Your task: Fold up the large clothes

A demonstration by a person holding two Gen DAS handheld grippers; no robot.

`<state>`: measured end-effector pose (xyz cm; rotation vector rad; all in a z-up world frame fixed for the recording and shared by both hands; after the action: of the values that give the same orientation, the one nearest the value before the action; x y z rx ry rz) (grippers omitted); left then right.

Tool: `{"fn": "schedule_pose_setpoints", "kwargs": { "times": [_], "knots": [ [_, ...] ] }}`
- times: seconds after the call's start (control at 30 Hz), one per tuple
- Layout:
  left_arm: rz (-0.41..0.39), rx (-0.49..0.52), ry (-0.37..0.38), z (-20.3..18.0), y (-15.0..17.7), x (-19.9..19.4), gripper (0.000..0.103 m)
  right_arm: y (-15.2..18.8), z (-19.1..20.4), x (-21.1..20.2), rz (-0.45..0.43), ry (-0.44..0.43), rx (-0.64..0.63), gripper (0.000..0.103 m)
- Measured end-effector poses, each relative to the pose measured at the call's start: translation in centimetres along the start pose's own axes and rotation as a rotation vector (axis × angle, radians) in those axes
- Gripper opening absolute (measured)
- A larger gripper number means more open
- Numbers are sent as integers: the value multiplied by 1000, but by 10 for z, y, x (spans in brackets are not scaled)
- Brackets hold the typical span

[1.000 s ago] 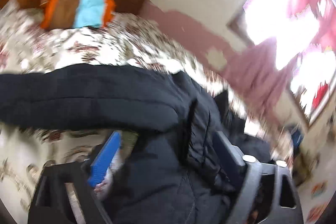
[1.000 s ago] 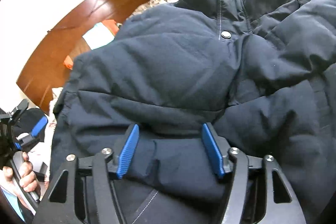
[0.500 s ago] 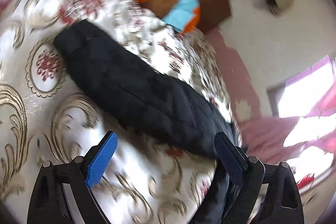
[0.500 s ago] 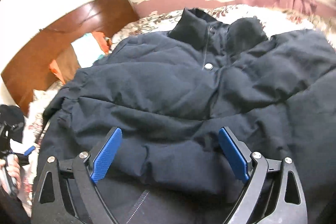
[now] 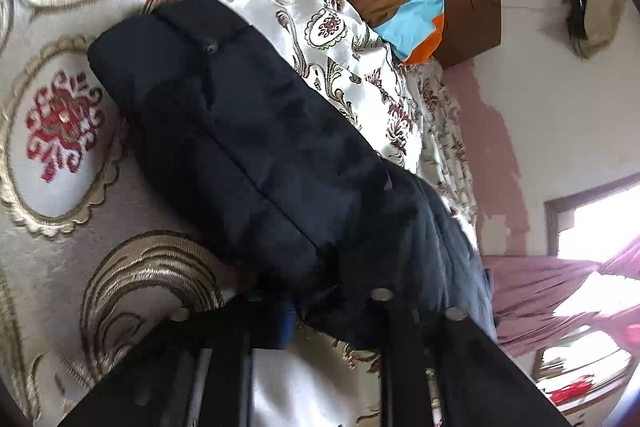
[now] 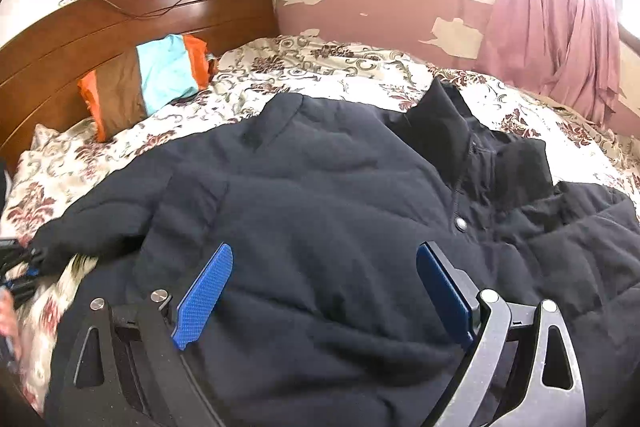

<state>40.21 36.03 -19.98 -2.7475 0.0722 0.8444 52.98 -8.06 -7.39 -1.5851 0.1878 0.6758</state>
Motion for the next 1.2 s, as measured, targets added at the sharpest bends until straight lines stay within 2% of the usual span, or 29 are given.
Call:
{"fn": "schedule_pose_setpoints", "kwargs": {
  "times": [0.1, 0.3, 0.4, 0.43, 0.53, 0.67, 0.73, 0.83, 0.93, 1.07, 1.13, 1.2],
  "knots": [
    [-28, -17, 48, -3, -9, -5, 6, 1, 12, 11, 15, -21, 27, 90],
    [-153, 56, 90, -29, -24, -37, 5, 14, 26, 22, -3, 14, -60, 90],
    [-257, 176, 71, -60, -25, -62, 5, 14, 26, 18, -14, 15, -57, 90],
    [-299, 234, 76, -76, -25, -74, 5, 10, 25, 12, -30, -10, -39, 90],
    [-394, 374, 128, -121, -20, -110, 5, -3, 16, -21, -110, -105, 64, 91],
    [-486, 512, 214, -177, 0, -152, 5, -9, -9, -64, -149, -137, 71, 91],
    [-532, 617, 261, -207, 27, -172, 5, -5, -26, -83, -140, -135, 47, 91],
    [-560, 750, 334, -245, 73, -190, 5, 11, -61, -107, -115, -103, 23, 91],
    [-544, 896, 388, -275, 129, -198, 5, 35, -109, -131, -95, -61, 37, 91],
    [-535, 1098, 404, -291, 198, -199, 5, 61, -170, -155, -72, -14, 96, 91],
    [-494, 1201, 413, -292, 241, -191, 5, 78, -203, -168, -65, -15, 158, 91],
    [-446, 1253, 407, -293, 273, -183, 5, 93, -226, -171, -52, -30, 220, 91]
  ]
}}
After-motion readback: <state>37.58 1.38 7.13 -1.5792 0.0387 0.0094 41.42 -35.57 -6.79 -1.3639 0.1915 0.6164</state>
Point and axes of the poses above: each gripper's, at about its wrist camera, not at the fingertips, and x roughly the way its jaws point, z to its left, y to its underside, the point moved 10 cm from there along x, roughly the way its jaws point, and after that the axes turned 6 degrees about -z, right-handed, at the moved point
